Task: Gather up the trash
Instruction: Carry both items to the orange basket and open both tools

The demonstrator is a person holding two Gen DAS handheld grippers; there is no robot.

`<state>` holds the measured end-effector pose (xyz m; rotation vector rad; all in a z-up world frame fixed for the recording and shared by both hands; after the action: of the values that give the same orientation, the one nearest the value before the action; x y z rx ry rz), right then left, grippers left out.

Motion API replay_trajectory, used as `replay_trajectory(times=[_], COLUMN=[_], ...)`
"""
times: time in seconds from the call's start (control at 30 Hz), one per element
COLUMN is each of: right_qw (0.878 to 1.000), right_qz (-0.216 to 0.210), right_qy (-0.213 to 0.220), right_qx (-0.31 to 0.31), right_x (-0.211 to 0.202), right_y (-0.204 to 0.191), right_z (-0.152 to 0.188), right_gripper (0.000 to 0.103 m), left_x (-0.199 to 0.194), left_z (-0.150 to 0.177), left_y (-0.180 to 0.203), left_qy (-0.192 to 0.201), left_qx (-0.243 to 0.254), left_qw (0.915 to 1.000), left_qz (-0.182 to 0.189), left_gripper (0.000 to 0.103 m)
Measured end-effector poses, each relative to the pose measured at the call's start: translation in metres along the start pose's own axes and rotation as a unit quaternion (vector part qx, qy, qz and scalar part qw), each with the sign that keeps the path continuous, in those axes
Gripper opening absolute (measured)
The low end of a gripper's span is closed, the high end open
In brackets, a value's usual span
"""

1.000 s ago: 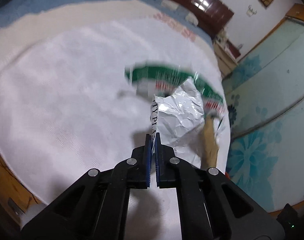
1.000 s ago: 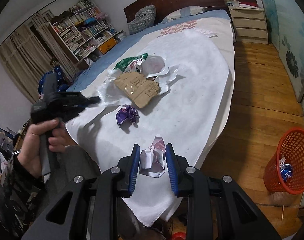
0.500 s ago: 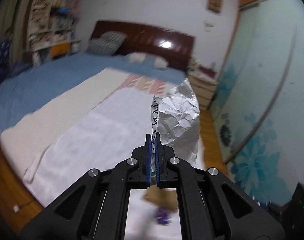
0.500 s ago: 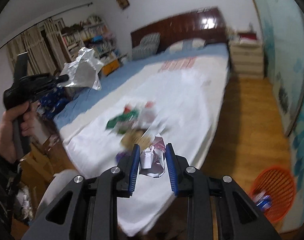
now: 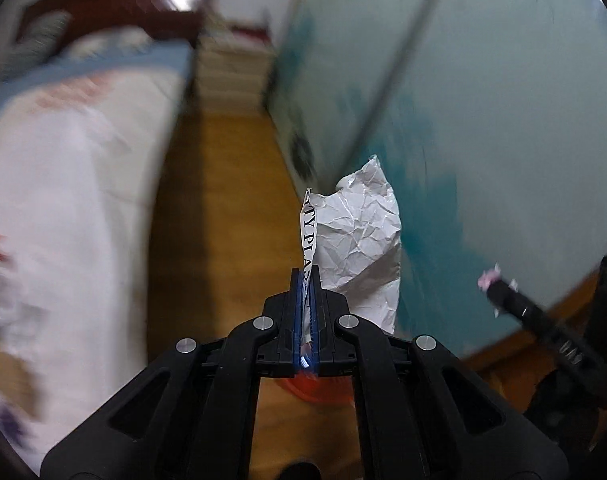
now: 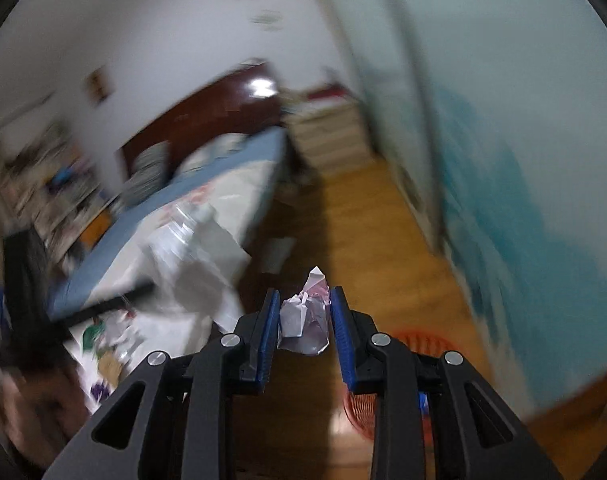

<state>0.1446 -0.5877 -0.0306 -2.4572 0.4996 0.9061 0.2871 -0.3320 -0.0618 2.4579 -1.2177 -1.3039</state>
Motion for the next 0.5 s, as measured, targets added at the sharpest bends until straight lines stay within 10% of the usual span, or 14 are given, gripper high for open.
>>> replay_trajectory(times=[0.27,0.5], right_qw=[0.985,0.974], right_qz=[0.079,0.050], right_qy=[-0.150,-0.209], right_qx=[0.020,0.068], right_x=[0.123,0.174], right_y=[0.090,0.119], right_z=[0.043,0.049], right_gripper=[0.028,0.032], left_x=[0.178,0.227], left_z=[0.070,0.087], left_y=[0.012,0.008], left_qy=[-0.161,-0.200], left_qx=[0.031,0.006], left_qw=[0.9863,0.9790], left_qz=[-0.012,-0.038], left_gripper=[0.003,0.008])
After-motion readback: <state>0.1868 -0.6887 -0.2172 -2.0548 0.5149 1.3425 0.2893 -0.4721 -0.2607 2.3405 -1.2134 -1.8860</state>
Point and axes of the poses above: each gripper's, at about its wrist camera, not at the fingertips, and x roughly the way its jaws point, y to its right, z to its underside, the point moved 1 cm from there along x, roughly the way its jaws point, and after that the axes turned 11 degrees about z, right-handed, at the moved point
